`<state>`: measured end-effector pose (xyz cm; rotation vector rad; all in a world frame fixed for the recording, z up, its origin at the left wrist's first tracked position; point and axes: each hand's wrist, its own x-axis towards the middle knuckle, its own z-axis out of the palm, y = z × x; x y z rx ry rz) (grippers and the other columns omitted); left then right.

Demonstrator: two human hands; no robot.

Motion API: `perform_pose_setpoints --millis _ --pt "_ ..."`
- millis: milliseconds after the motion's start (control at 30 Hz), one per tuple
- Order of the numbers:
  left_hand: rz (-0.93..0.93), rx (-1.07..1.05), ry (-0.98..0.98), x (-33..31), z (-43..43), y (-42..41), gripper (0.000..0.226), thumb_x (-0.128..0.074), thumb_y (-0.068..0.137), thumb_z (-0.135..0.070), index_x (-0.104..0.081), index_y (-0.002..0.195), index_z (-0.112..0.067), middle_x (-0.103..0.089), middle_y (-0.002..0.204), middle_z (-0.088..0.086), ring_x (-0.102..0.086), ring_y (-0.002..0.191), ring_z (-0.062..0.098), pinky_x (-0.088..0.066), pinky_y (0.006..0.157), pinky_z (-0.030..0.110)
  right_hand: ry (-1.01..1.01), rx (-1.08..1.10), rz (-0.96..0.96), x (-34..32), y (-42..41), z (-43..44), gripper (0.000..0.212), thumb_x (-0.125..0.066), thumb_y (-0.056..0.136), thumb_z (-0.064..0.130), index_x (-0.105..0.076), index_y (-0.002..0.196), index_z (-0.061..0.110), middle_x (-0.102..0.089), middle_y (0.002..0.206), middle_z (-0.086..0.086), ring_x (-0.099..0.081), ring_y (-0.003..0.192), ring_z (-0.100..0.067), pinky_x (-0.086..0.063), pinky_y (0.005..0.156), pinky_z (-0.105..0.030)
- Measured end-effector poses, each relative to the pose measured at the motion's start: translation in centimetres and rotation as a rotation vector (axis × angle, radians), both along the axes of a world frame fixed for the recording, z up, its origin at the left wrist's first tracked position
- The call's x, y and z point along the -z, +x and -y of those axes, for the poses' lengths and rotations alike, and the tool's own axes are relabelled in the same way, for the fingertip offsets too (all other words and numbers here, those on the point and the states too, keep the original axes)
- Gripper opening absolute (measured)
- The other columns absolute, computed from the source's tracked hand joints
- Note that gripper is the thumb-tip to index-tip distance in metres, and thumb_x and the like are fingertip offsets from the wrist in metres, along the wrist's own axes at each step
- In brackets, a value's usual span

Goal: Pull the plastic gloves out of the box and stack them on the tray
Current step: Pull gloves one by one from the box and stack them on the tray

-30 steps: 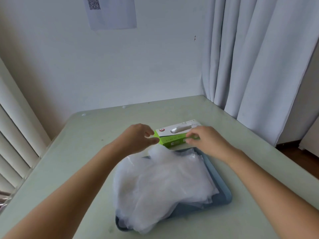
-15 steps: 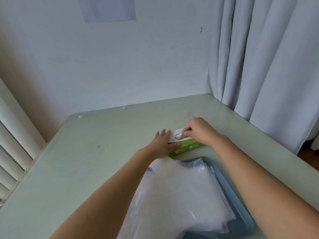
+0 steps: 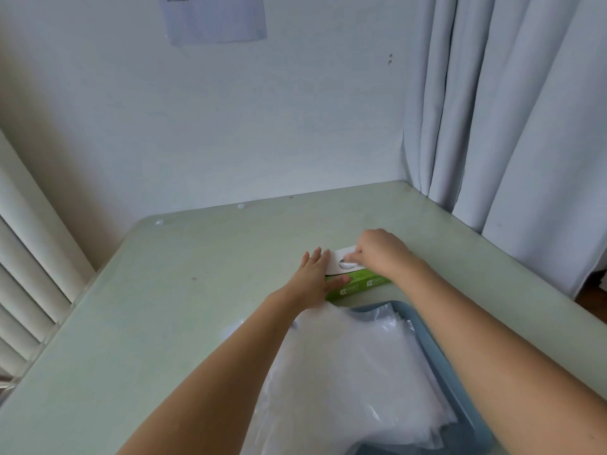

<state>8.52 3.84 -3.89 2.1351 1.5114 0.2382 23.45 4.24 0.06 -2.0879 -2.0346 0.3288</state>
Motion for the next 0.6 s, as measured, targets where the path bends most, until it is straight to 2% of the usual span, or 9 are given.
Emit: perform_pose_setpoints --millis 67,100,133,200,267,400,500,600 --pt "-0.005 0.0 0.001 0.0 0.2 0.1 0.08 -0.042 0.096 -0.05 0.0 0.153 -0.013 0.006 0.161 0.003 0.01 0.147 0.024 -0.003 0.117 0.035 -0.034 0.076 0.07 0.4 -1.1 0.0 0.036 -0.064 0.085 0.037 -0.047 0.07 0.01 -0.05 0.071 0.0 -0.055 0.076 -0.024 -0.035 0.058 -0.025" --pt "-0.008 0.0 0.0 0.1 0.2 0.1 0.08 -0.042 0.096 -0.05 0.0 0.153 -0.013 0.006 0.161 0.003 0.01 0.147 0.024 -0.003 0.117 0.036 -0.04 0.11 0.097 0.4 -1.6 0.0 0.028 -0.064 0.085 0.036 -0.051 0.081 0.012 -0.055 0.084 -0.002 -0.058 0.092 -0.026 -0.039 0.072 -0.026" --pt "-0.008 0.0 0.0 0.1 0.2 0.1 0.08 -0.041 0.096 -0.051 0.0 0.153 -0.013 0.006 0.161 0.003 0.01 0.147 0.024 -0.004 0.117 0.036 -0.042 0.162 0.115 0.3 -2.1 -0.1 0.027 -0.064 0.084 0.036 -0.055 0.095 0.014 -0.059 0.098 -0.003 -0.057 0.106 -0.025 -0.038 0.087 -0.031" --pt "-0.011 0.002 0.011 0.2 0.1 0.0 0.081 -0.042 0.095 -0.053 -0.003 0.153 -0.012 0.001 0.161 0.004 0.007 0.147 0.025 -0.007 0.117 0.039 -0.037 0.259 0.138 0.4 -2.7 -0.3 0.036 -0.067 0.083 0.037 -0.055 0.11 0.017 -0.061 0.114 -0.003 -0.052 0.116 -0.024 -0.031 0.1 -0.036" --pt "-0.013 0.014 0.013 0.4 -0.1 -0.1 0.081 -0.041 0.095 -0.054 -0.004 0.153 -0.012 -0.001 0.161 0.004 0.006 0.147 0.025 -0.01 0.117 0.04 -0.016 0.3 0.139 0.4 -3.1 -0.4 0.036 -0.07 0.082 0.036 -0.055 0.108 0.017 -0.061 0.116 -0.003 -0.053 0.116 -0.024 -0.03 0.101 -0.037" --pt "0.004 0.004 0.011 0.4 -0.1 -0.1 0.08 -0.041 0.096 -0.052 -0.001 0.153 -0.015 0.006 0.161 0.001 0.01 0.147 0.023 -0.006 0.117 0.037 0.003 0.327 0.103 0.7 -2.8 -0.2 0.03 -0.068 0.081 0.035 -0.046 0.089 0.016 -0.063 0.108 -0.002 -0.057 0.108 -0.024 -0.031 0.096 -0.036" --pt "0.02 0.0 0.014 0.4 -0.1 -0.1 0.079 -0.042 0.096 -0.051 -0.001 0.153 -0.015 0.007 0.161 0.001 0.011 0.147 0.023 -0.006 0.117 0.037 0.007 0.355 0.085 0.7 -2.3 -0.1 0.037 -0.069 0.077 0.044 -0.049 0.088 0.015 -0.063 0.102 -0.003 -0.058 0.103 -0.024 -0.033 0.091 -0.034" --pt "0.026 -0.002 0.008 0.5 -0.1 -0.1 0.079 -0.042 0.096 -0.051 -0.001 0.153 -0.015 0.007 0.161 0.001 0.011 0.147 0.022 -0.005 0.117 0.036 -0.028 0.369 0.039 0.3 -1.9 -0.5 0.044 -0.075 0.071 0.051 -0.06 0.093 0.016 -0.06 0.092 -0.001 -0.057 0.103 -0.024 -0.034 0.089 -0.033"
